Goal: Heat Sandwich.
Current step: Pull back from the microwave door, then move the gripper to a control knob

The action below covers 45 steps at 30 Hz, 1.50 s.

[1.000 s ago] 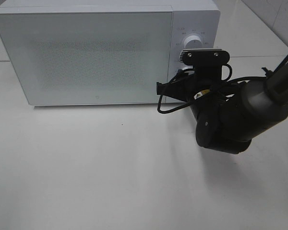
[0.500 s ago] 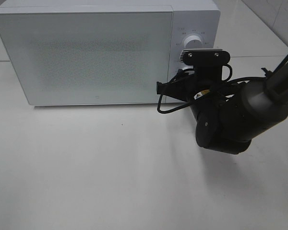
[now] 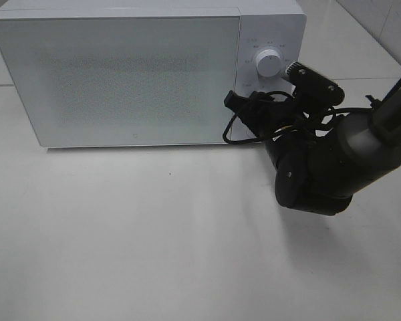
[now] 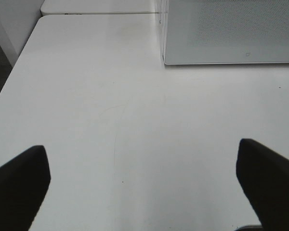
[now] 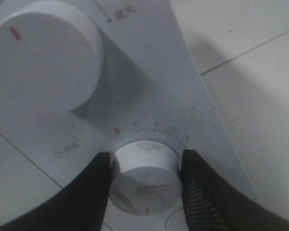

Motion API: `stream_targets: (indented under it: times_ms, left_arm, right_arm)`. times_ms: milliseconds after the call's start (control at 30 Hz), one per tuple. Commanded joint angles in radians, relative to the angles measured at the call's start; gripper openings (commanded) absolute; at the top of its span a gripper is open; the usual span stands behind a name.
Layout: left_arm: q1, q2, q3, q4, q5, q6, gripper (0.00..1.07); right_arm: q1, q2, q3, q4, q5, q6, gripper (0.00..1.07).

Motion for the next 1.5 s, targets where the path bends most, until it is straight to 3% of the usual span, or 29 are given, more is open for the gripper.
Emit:
stream_targets:
  times_ms: [33,433,900,1500]
  left_arm:
    - [-0.001,-0.025,0.004,-0.008,-0.014,-0.002,1.01]
    - [-0.001,-0.025,0.004,-0.008,-0.014,-0.002,1.01]
    - [-0.001,-0.025,0.004,-0.008,-0.014,-0.002,1.01]
    - [-0.001,-0.025,0.004,-0.008,-0.014,-0.002,1.01]
  right_arm:
    - [0.003,-0.007,-0.010,-0.104,-0.022,0.207,0.05]
    - [0.003,-0.007,-0.010,-0.140,-0.026,0.644,0.05]
    - [0.003,-0.007,-0.010,-0.086,-0.083,1.163,0.06]
    - [0.003,-0.007,-0.010,-0.087,-0.112,1.124,0.14]
